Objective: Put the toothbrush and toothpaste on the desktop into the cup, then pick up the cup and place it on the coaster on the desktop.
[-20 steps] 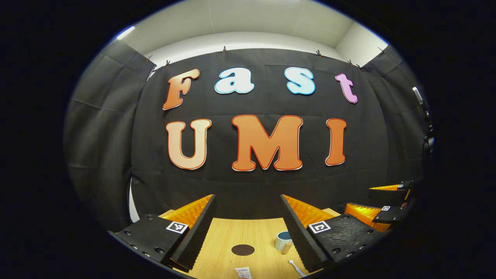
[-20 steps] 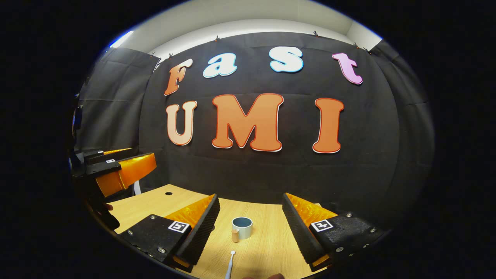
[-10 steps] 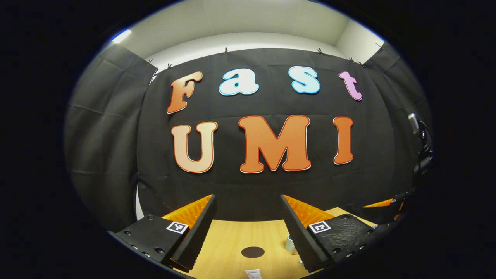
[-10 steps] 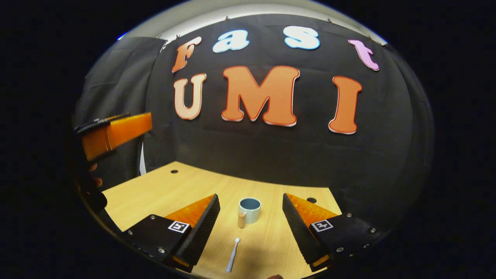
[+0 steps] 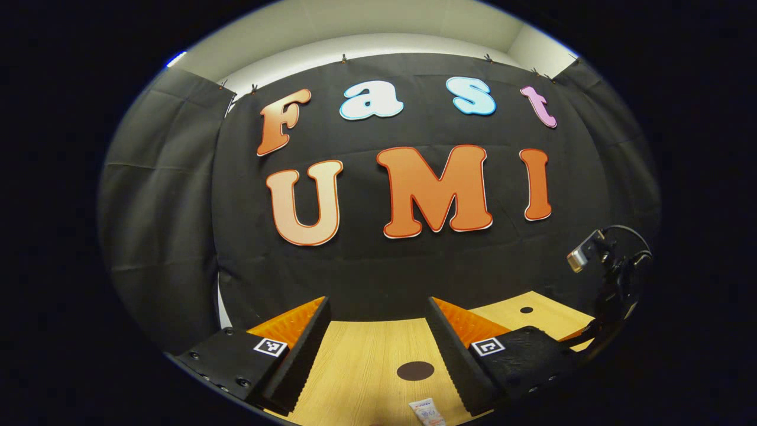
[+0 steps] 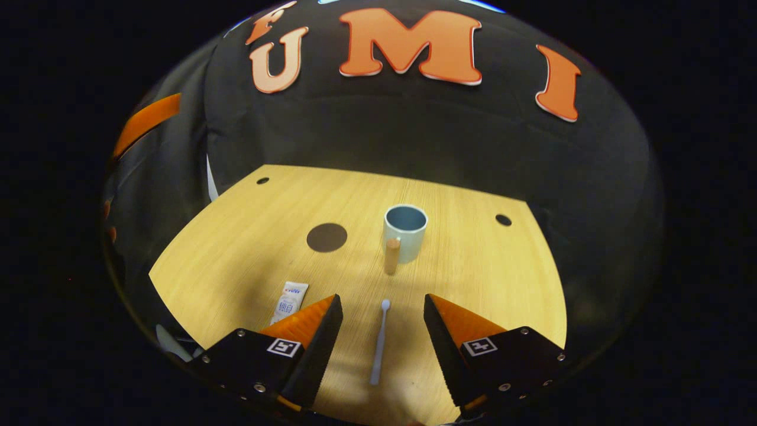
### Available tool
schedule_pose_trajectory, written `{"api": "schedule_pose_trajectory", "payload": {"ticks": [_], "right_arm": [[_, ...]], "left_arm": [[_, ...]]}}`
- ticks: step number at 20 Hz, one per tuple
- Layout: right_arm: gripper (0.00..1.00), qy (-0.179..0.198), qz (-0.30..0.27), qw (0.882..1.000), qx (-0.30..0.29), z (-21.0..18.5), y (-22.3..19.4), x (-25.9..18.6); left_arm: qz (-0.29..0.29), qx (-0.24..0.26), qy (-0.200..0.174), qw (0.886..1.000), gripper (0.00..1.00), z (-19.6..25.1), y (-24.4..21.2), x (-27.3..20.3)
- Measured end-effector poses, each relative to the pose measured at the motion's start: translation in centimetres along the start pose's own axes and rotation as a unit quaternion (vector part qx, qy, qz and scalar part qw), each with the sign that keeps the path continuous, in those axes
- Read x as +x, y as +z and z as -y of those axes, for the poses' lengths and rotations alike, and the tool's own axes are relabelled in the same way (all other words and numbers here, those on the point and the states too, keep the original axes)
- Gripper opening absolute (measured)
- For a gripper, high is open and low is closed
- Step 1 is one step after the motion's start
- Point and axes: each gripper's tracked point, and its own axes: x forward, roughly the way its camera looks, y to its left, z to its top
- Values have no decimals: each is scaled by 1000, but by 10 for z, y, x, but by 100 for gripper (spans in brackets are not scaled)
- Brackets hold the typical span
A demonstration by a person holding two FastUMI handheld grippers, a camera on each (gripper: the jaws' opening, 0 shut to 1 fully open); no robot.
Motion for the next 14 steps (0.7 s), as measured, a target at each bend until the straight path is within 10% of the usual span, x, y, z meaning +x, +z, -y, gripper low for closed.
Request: {"api": "schedule_pose_trajectory", "payload": {"ticks": [14], "right_arm": [[61,-4,-260,965,-26,8,-112,77]], "left_arm": [[-116,8,38,992,99,-36,-87,-6]]}}
